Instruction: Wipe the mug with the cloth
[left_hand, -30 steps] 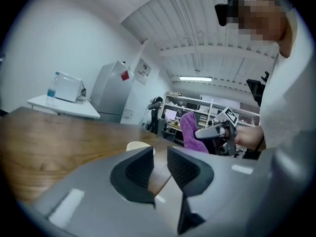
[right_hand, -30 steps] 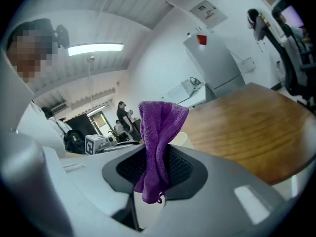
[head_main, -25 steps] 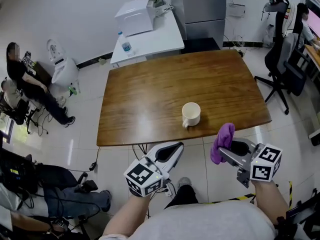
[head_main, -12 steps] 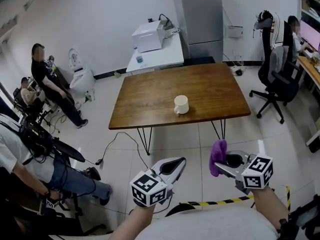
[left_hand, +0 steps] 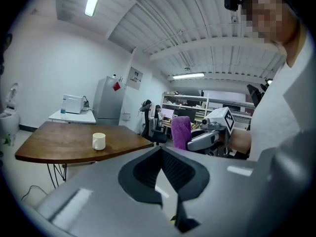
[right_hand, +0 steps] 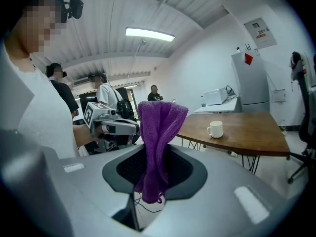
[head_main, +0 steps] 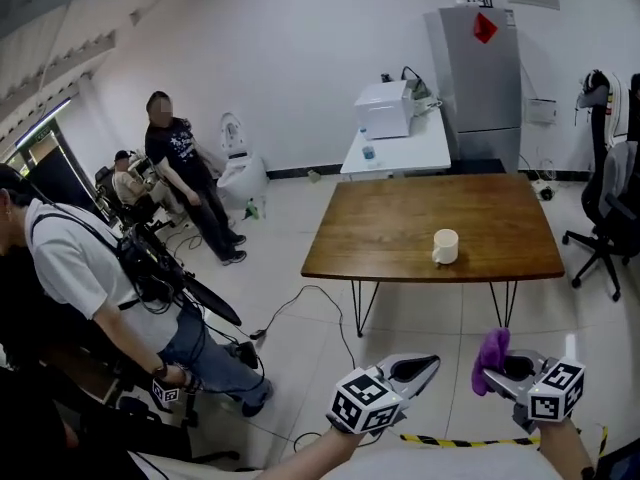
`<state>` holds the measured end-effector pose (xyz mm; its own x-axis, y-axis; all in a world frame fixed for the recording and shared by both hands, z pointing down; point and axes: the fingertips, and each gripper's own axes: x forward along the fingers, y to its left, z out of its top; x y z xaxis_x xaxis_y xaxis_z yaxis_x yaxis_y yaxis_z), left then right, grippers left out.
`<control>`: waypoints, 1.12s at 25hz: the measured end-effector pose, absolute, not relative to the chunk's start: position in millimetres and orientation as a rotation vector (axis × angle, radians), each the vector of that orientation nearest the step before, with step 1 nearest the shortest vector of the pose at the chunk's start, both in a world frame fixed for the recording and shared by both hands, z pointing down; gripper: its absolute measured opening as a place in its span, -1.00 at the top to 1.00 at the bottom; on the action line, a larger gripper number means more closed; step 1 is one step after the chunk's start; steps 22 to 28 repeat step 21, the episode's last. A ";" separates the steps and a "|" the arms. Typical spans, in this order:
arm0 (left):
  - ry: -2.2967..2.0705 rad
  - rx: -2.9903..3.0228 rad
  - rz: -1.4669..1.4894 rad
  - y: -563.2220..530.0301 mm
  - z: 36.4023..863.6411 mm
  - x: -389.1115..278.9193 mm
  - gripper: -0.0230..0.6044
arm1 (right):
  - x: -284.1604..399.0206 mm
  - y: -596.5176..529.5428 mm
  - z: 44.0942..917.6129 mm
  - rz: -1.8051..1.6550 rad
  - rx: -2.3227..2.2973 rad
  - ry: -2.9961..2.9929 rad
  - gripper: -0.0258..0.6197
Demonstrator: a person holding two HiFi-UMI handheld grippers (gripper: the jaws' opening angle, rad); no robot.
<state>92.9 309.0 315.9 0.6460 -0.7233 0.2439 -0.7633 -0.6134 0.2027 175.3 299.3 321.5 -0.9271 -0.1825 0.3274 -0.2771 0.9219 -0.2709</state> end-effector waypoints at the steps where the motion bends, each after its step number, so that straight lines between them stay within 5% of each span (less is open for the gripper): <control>1: -1.193 2.577 0.205 311.9 317.2 89.3 0.92 | 169.6 302.5 322.4 0.458 0.334 -2.784 0.59; 28: -1.240 2.548 0.191 335.2 320.2 64.4 0.92 | 139.8 319.3 326.0 0.456 0.259 -2.781 0.59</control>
